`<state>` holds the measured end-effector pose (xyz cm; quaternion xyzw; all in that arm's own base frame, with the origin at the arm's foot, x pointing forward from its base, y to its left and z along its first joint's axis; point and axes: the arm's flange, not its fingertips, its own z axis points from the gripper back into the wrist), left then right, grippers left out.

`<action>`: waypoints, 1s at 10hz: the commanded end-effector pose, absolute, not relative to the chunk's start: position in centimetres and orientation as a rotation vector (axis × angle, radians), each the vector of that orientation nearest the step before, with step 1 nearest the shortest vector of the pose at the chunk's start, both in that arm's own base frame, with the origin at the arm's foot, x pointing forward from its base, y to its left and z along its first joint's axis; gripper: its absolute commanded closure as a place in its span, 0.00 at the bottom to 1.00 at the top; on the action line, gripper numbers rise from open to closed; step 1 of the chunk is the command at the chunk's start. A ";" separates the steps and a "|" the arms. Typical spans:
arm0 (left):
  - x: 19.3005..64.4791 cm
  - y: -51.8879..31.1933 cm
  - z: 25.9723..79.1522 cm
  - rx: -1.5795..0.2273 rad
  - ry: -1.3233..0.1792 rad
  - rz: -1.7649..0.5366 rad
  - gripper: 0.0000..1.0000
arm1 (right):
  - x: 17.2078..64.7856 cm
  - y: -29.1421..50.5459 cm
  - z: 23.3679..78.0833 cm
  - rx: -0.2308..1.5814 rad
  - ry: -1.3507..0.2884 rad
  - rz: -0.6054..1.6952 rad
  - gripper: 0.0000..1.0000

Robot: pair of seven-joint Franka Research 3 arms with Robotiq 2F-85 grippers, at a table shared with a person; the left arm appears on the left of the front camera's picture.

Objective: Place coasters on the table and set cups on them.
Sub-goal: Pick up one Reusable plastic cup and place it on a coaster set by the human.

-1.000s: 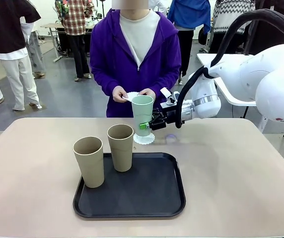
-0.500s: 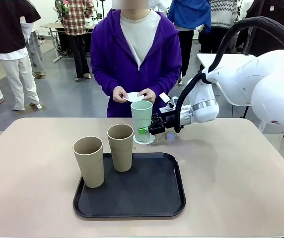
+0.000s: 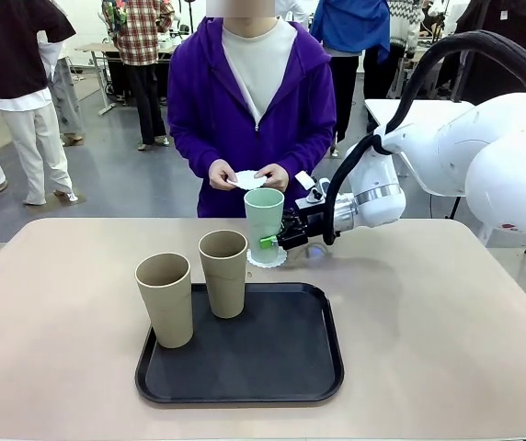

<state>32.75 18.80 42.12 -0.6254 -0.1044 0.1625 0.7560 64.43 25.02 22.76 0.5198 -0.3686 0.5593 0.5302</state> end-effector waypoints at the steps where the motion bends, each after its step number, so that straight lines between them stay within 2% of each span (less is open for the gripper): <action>1: 32.7 18.9 42.2 -1.373 -0.240 0.342 0.00 | 65.3 25.0 22.7 1.236 -0.851 1.352 0.00; 7: 32.7 18.9 42.2 -1.373 -0.240 0.342 0.00 | 64.9 24.8 23.6 1.197 -0.816 1.364 0.00; 10: 32.7 18.9 42.2 -1.373 -0.240 0.342 0.00 | 64.7 24.6 23.7 1.155 -0.725 1.381 0.00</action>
